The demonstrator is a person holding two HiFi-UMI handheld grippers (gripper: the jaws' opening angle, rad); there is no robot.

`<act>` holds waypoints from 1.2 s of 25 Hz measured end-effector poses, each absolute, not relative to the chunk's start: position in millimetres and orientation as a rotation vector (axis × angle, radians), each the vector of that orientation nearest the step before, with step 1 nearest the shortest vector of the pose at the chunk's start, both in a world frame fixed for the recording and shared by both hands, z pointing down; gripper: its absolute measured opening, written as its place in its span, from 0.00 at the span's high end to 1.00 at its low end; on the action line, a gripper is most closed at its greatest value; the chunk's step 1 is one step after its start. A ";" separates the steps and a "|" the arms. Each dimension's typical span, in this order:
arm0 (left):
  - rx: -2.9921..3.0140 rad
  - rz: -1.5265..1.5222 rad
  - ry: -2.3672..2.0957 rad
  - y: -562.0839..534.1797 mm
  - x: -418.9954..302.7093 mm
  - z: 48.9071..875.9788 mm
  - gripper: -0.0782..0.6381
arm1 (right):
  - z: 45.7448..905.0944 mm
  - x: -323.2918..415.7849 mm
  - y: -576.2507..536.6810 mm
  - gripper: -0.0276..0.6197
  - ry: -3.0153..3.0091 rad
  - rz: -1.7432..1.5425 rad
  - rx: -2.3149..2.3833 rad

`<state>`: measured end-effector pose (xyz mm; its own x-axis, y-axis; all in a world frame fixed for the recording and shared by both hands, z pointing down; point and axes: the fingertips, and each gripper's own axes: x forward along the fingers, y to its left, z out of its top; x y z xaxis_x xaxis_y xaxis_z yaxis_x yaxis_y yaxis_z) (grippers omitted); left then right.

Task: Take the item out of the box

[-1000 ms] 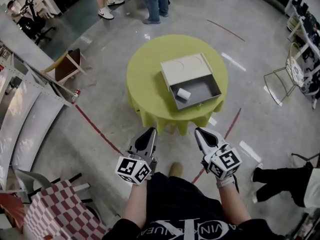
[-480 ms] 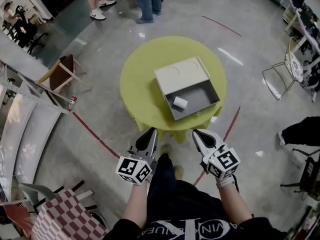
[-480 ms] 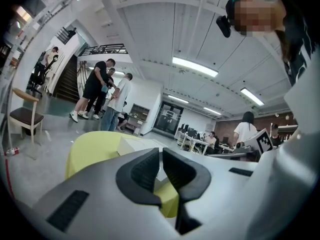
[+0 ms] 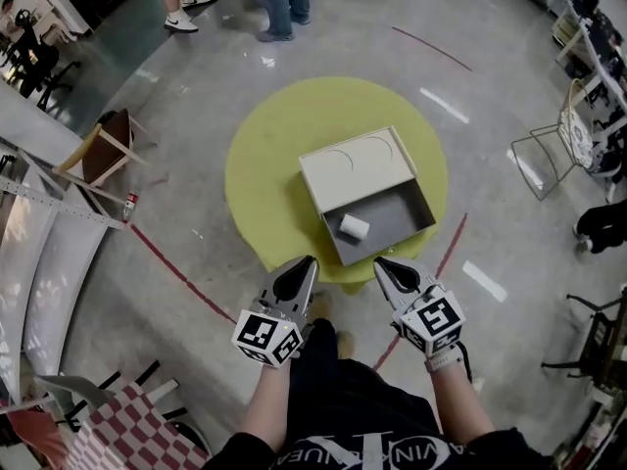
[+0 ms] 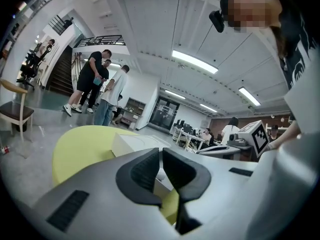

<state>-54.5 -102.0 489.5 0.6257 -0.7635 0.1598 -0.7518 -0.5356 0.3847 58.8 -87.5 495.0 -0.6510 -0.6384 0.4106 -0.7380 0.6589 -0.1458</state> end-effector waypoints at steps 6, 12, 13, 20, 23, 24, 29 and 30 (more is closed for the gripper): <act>2.422 -0.020 -1.158 -128.5 -58.0 503.5 0.86 | 513.4 51.2 -112.7 0.95 -2.445 0.393 1.021; 2.438 -0.010 -1.120 -153.3 -63.0 510.3 0.85 | 526.3 46.2 -128.5 0.95 -2.352 0.348 0.946; 2.442 -0.010 -1.113 -155.9 -62.5 510.6 0.86 | 528.6 46.7 -129.8 0.95 -2.330 0.332 0.932; 2.434 0.022 -1.078 -162.8 -57.8 519.3 0.85 | 544.0 42.1 -137.0 0.93 -2.220 0.279 0.775; 2.405 0.025 -1.083 -163.3 -55.6 530.5 0.86 | 552.6 43.4 -142.6 0.92 -2.163 0.264 0.718; 2.395 0.023 -1.087 -162.8 -55.0 532.2 0.85 | 556.4 44.5 -144.2 0.91 -2.140 0.264 0.701; 2.366 0.029 -1.095 -158.8 -46.2 540.9 0.85 | 571.7 48.2 -150.9 0.81 -2.076 0.288 0.618; 2.363 0.026 -1.098 -159.1 -46.1 543.0 0.86 | 575.4 47.5 -152.9 0.79 -2.068 0.291 0.607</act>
